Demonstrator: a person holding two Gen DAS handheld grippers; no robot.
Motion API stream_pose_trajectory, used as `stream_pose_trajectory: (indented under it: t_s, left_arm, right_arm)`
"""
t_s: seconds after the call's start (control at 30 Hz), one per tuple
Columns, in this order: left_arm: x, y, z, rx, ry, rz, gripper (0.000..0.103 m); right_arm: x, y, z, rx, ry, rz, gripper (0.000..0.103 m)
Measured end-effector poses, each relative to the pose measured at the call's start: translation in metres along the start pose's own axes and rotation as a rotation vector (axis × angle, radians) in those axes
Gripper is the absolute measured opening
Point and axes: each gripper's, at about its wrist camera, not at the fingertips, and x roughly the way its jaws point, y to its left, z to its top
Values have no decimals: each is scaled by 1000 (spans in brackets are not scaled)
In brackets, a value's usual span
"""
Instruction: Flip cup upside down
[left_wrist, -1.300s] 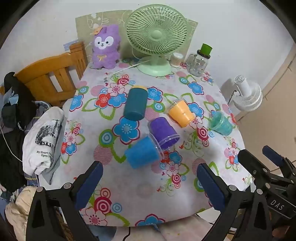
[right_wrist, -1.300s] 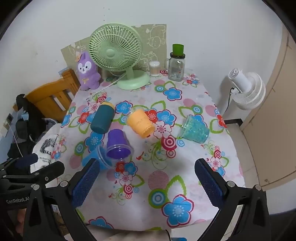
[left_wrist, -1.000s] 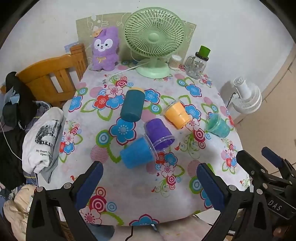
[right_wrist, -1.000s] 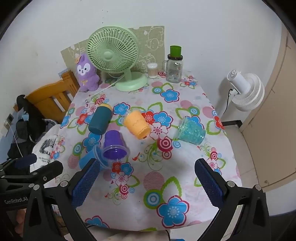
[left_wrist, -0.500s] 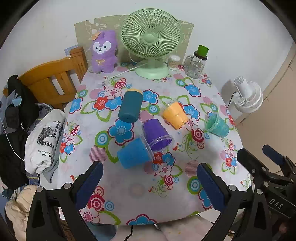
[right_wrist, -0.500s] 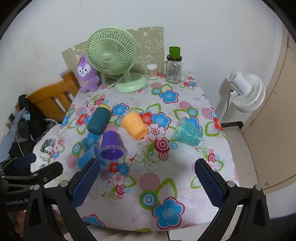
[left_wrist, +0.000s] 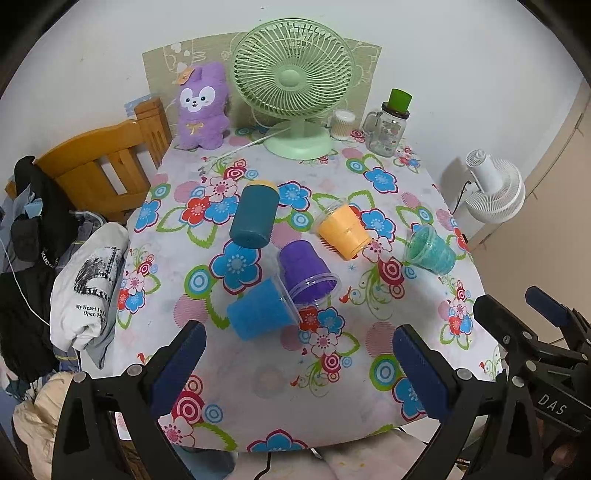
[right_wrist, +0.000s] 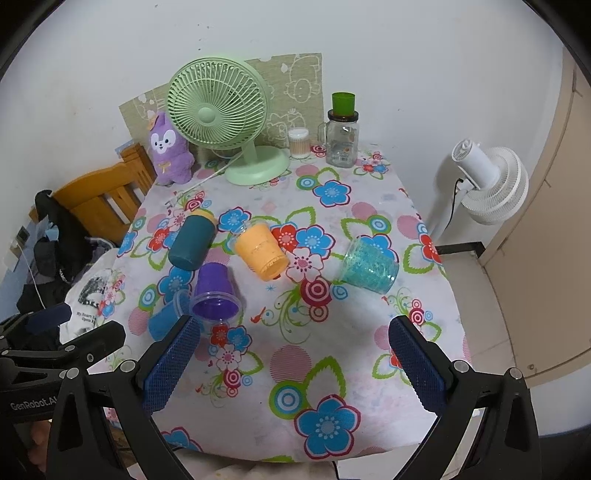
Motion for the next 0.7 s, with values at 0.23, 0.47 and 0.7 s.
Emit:
stream_pose_trajectory:
  t_s: [0.23,0.47,0.7]
  left_arm:
    - [1,-6,8,7,-10,4,102]
    - [1,-5,13,17,-16,15,102]
    - [4,-7,18,29,-14,17,102]
  right_arm:
    - [3,-3,9,-5,0,8,103]
    - [6,-5,15,-6,8,11,103]
    - [11,-6,21,-4,1,11,103]
